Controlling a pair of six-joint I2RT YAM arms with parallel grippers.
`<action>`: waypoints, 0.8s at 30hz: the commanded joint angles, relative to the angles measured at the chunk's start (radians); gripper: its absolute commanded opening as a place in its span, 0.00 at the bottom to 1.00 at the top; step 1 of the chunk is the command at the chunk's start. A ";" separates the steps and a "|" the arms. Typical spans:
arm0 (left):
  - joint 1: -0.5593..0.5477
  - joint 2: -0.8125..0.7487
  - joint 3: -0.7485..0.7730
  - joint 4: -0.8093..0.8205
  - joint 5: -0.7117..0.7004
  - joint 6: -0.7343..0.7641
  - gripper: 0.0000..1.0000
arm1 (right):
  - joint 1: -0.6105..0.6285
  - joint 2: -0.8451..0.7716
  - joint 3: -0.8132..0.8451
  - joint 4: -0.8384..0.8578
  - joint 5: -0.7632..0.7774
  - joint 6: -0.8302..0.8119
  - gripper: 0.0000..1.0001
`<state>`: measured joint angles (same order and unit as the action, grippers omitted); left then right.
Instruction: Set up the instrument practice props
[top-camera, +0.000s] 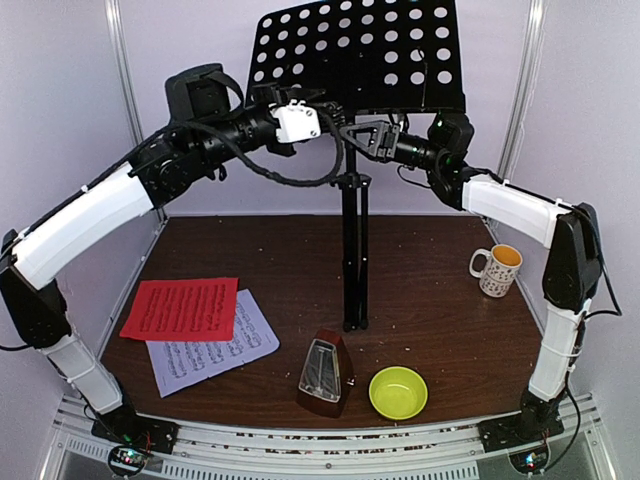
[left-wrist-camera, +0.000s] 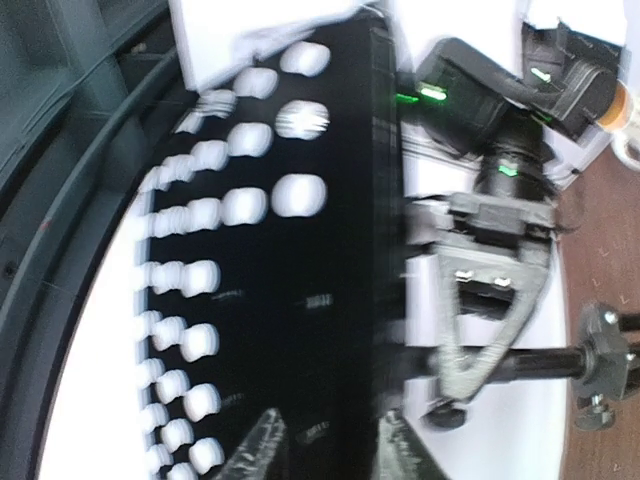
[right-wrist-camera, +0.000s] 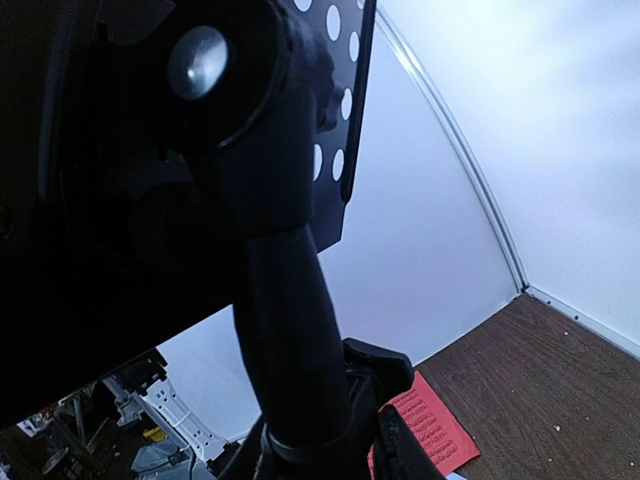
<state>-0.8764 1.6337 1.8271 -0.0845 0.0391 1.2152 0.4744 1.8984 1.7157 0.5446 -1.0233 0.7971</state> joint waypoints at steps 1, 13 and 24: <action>-0.005 -0.126 -0.050 0.255 -0.080 -0.015 0.42 | -0.038 -0.035 0.092 0.112 0.127 0.051 0.00; 0.045 -0.334 -0.344 0.290 -0.370 -0.583 0.54 | -0.056 -0.147 0.030 0.079 0.353 -0.092 0.00; 0.153 -0.298 -0.449 0.013 -0.293 -1.229 0.59 | -0.003 -0.247 -0.050 0.020 0.638 -0.245 0.00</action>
<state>-0.7403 1.2892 1.3869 0.0132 -0.3069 0.2569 0.4332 1.8156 1.6356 0.3676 -0.5545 0.6250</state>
